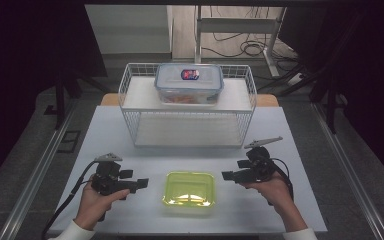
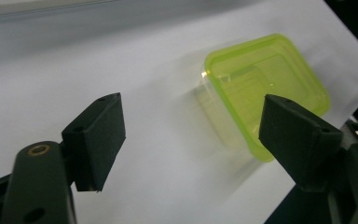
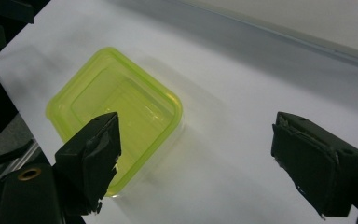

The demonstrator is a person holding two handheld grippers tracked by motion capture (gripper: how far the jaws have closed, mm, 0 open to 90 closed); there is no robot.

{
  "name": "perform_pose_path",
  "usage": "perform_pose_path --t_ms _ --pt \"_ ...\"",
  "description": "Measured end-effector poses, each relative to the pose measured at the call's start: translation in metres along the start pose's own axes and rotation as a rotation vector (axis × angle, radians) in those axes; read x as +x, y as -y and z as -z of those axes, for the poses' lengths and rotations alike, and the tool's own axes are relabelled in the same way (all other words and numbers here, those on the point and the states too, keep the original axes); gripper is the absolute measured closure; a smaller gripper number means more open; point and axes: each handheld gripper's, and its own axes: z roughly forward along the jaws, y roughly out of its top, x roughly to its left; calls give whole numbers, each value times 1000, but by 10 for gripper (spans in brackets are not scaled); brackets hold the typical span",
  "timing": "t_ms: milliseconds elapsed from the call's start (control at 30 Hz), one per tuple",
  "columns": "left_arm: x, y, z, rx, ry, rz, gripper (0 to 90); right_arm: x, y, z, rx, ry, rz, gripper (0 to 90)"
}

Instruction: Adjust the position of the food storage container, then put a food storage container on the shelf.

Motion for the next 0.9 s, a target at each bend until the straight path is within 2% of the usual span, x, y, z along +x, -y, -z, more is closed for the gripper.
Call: perform_pose_path --t_ms 133,167,467,633,900 --pt "-1 1 -1 3 7 4 206 2 5 0 -3 -21 -8 169" --pt "-2 1 -2 5 23 9 204 3 7 1 -6 -26 -13 174" --pt "-5 3 -10 7 70 21 234 4 23 2 -28 -61 -62 244" --pt "-6 5 -21 31 103 43 253 9 30 -5 -37 -106 -88 286" --pt "-5 5 -38 62 158 88 279 12 37 -21 -10 -132 -135 299"
